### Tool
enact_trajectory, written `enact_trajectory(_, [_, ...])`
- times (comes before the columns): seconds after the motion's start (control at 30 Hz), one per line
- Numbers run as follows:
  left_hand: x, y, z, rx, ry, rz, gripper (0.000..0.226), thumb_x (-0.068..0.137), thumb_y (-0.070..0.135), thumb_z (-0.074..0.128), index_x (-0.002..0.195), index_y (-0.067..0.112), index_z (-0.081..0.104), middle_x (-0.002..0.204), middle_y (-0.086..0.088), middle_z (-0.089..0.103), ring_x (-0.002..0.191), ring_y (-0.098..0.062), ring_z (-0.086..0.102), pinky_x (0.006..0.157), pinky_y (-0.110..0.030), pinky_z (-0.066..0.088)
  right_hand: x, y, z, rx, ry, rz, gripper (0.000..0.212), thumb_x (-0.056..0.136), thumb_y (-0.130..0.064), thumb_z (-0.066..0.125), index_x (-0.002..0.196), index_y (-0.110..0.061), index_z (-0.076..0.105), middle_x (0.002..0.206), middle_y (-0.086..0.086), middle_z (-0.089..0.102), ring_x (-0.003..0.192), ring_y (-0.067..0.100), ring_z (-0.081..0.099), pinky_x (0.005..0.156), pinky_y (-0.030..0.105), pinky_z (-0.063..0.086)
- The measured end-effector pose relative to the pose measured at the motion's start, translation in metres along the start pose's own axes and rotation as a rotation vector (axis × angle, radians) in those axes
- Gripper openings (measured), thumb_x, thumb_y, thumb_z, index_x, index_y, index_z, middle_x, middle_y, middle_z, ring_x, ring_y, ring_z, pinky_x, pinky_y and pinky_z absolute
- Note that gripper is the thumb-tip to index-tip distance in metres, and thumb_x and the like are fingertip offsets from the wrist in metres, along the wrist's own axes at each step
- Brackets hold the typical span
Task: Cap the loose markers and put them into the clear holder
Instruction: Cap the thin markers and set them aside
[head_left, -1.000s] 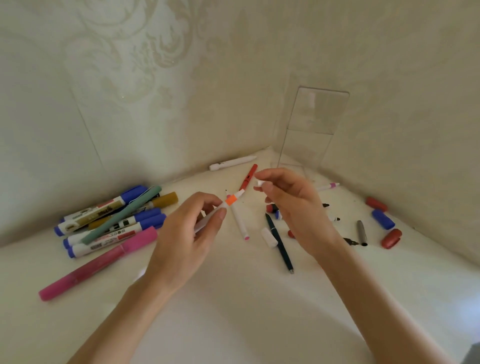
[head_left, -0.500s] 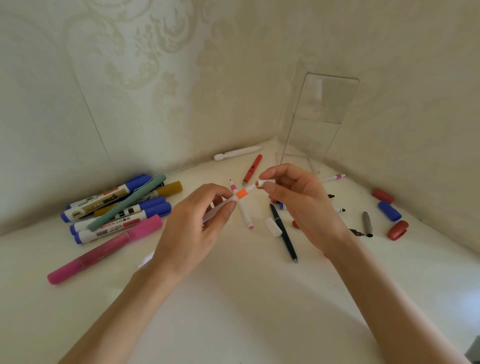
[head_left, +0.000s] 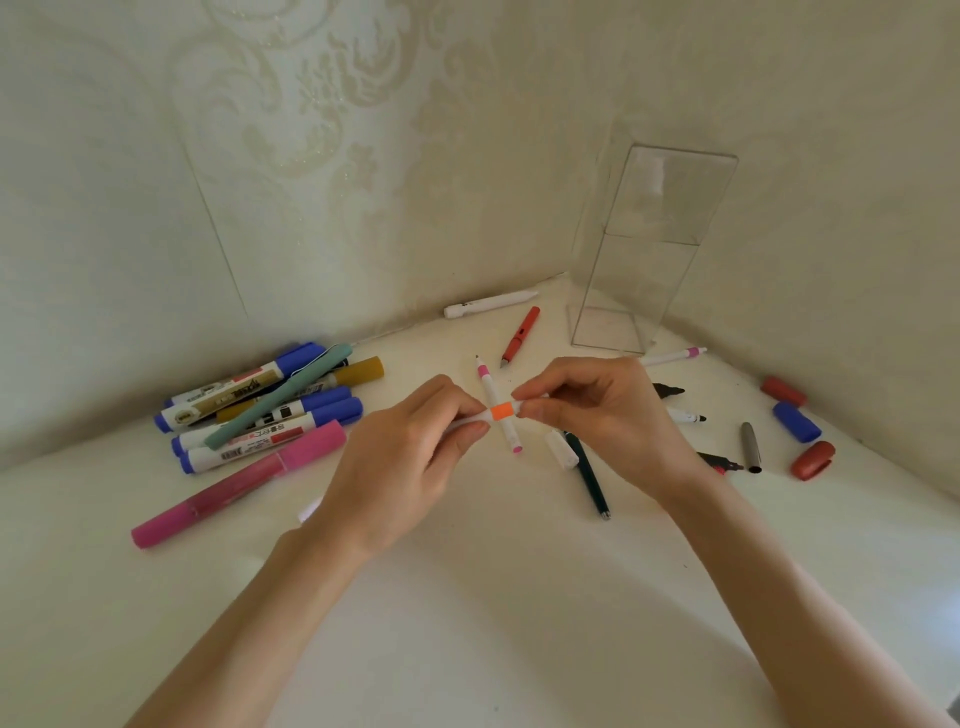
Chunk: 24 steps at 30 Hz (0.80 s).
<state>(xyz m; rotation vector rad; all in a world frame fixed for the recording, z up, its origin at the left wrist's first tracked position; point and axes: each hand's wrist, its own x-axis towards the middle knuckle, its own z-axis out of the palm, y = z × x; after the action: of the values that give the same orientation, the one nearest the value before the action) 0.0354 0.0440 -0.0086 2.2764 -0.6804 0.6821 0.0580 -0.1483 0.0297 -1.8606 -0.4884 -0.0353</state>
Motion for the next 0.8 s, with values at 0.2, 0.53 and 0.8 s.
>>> enact_trajectory(0.2, [0.0,-0.001,-0.01,0.214,-0.068,0.062,0.027,0.09,0.037,0.044,0.085,0.015,0.059,0.075,0.007,0.055,0.047,-0.013,0.049,0.034,-0.033,0.039,0.0,0.004,0.008,0.127,-0.053,0.162,0.01,0.083,-0.002,0.064,0.086,-0.007,0.072,0.074,0.006,0.072,0.067,0.012,0.063,0.063,0.019,0.05])
enact_trajectory(0.53, [-0.037,-0.02,-0.058,0.422,-0.032,-0.435,0.013,0.086,0.028,0.059,0.093,0.022,0.068,0.094,0.007,0.062,0.074,-0.015,0.061,0.05,-0.021,0.038,0.005,0.005,-0.004,-0.244,0.179,0.185,0.029,0.095,-0.035,0.045,0.119,-0.021,0.056,0.09,-0.011,0.069,0.083,0.011,0.063,0.065,0.021,0.043])
enact_trajectory(0.8, [-0.015,-0.017,-0.06,0.429,-0.039,-0.396,0.016,0.084,0.017,0.062,0.097,0.015,0.071,0.096,-0.001,0.064,0.079,-0.023,0.064,0.054,-0.027,0.045,-0.002,0.017,-0.012,-0.789,-0.088,0.243,0.019,0.084,-0.042,0.06,0.086,-0.023,0.058,0.094,-0.003,0.054,0.102,0.017,0.042,0.088,0.026,0.032])
